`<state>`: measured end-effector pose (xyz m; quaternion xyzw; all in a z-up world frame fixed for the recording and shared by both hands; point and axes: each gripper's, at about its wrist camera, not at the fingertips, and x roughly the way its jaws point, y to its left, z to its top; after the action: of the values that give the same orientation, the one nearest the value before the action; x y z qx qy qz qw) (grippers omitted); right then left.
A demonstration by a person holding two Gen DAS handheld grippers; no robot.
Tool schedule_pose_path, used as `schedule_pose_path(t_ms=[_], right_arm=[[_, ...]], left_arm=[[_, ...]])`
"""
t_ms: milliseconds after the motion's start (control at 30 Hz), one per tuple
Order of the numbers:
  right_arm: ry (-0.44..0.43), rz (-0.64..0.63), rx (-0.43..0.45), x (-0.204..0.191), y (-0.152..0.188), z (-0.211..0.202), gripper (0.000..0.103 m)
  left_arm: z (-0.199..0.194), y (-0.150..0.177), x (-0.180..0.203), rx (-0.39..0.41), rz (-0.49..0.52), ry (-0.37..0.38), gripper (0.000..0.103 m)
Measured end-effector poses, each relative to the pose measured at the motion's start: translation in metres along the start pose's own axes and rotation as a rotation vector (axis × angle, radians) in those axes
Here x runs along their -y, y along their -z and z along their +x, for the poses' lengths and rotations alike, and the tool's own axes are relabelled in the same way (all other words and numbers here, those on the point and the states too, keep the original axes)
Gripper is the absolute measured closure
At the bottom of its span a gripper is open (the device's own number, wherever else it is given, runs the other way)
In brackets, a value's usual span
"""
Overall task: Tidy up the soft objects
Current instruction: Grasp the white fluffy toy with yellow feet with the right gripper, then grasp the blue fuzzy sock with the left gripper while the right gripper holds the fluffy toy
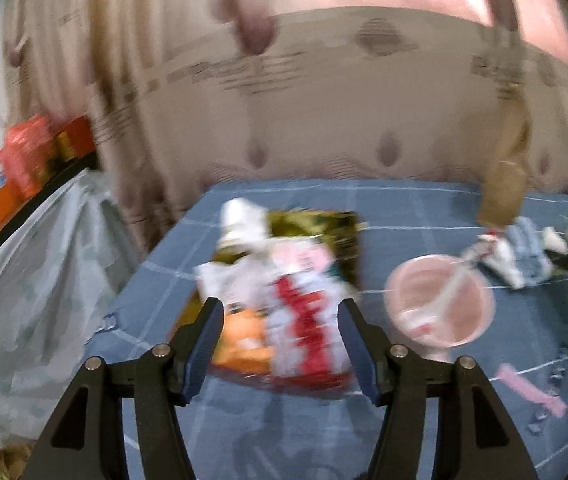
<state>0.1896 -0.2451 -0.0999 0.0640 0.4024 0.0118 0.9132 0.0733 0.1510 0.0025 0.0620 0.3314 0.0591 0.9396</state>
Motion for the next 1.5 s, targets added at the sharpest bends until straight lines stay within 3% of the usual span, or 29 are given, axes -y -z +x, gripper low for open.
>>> schedule_pose_path(t_ms=[200,367,733,900,1333,1500], right_arm=[[0.045,-0.004,0.027,0.022,0.023,-0.026,0.073],[0.074,0.011,0.033,0.040,0.038,-0.044,0.073],[0.131,-0.055,0.016,0.044,0.056,-0.053,0.073],[0.116,-0.041,0.010,0.046,0.055,-0.053,0.073],[0.097,-0.026,-0.009,0.047,0.053,-0.049,0.072],[0.079,-0.010,-0.018,0.049,0.053,-0.047,0.071]], left_arm=[[-0.008,-0.018,0.071,0.033,0.098,0.146,0.042],[-0.001,-0.027,0.114,0.004,0.121,0.239,0.042],[0.021,-0.046,0.184,-0.053,0.206,0.362,0.042],[0.030,-0.055,0.212,-0.076,0.252,0.405,0.042],[0.081,-0.086,0.252,-0.188,0.221,0.414,0.042],[0.112,-0.089,0.270,-0.276,0.205,0.429,0.042]])
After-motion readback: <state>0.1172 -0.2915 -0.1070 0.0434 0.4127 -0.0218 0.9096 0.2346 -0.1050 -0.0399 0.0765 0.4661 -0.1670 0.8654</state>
